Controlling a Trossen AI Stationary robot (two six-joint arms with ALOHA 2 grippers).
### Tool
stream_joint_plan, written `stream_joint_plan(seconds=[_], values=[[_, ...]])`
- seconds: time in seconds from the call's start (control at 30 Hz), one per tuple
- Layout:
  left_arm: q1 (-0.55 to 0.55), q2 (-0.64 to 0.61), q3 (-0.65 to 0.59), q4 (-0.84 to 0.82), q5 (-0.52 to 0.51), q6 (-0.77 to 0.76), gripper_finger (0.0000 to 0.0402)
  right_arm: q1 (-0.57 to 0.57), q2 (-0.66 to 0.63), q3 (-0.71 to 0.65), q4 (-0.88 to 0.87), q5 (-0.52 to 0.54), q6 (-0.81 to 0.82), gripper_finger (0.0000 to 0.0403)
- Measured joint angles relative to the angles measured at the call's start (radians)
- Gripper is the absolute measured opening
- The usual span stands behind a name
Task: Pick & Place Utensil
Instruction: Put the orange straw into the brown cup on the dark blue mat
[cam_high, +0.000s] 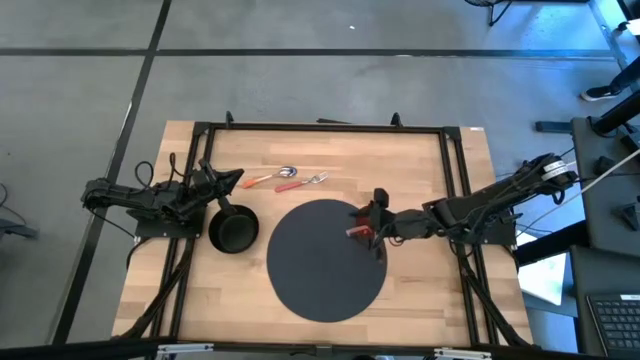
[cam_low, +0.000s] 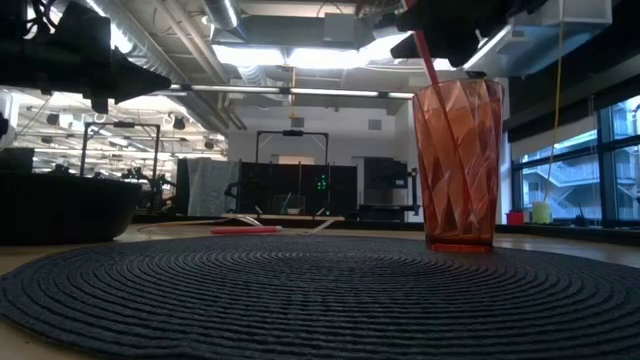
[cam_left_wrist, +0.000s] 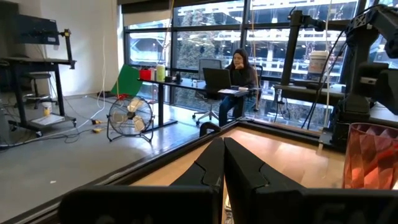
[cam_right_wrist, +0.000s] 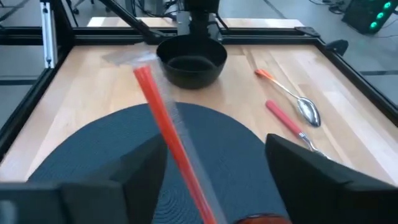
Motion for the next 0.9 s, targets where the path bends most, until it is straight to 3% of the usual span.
stream_joint_plan(seconds=[0.13, 0.3, 0.37, 0.53, 0.9], values=[[0.000, 0.000, 0.000, 0.000, 0.000, 0.001, 0.0004, 0.000, -0.011, 0.000, 0.000, 0.000, 0.000, 0.0181], [0.000, 0.000, 0.000, 0.000, 0.000, 0.001, 0.0004, 0.000, -0.039, 0.000, -0.011, 0.000, 0.014, 0.0044], [0.000, 0.000, 0.000, 0.000, 0.000, 0.001, 0.0004, 0.000, -0.044, 0.000, -0.017, 0.000, 0.025, 0.0014], [0.000, 0.000, 0.000, 0.000, 0.000, 0.000, 0.0004, 0.000, -0.044, 0.000, -0.028, 0.012, 0.079, 0.0012], [0.000, 0.000, 0.000, 0.000, 0.000, 0.000, 0.0004, 0.041, -0.069, 0.000, -0.079, 0.246, 0.157, 0.0003]])
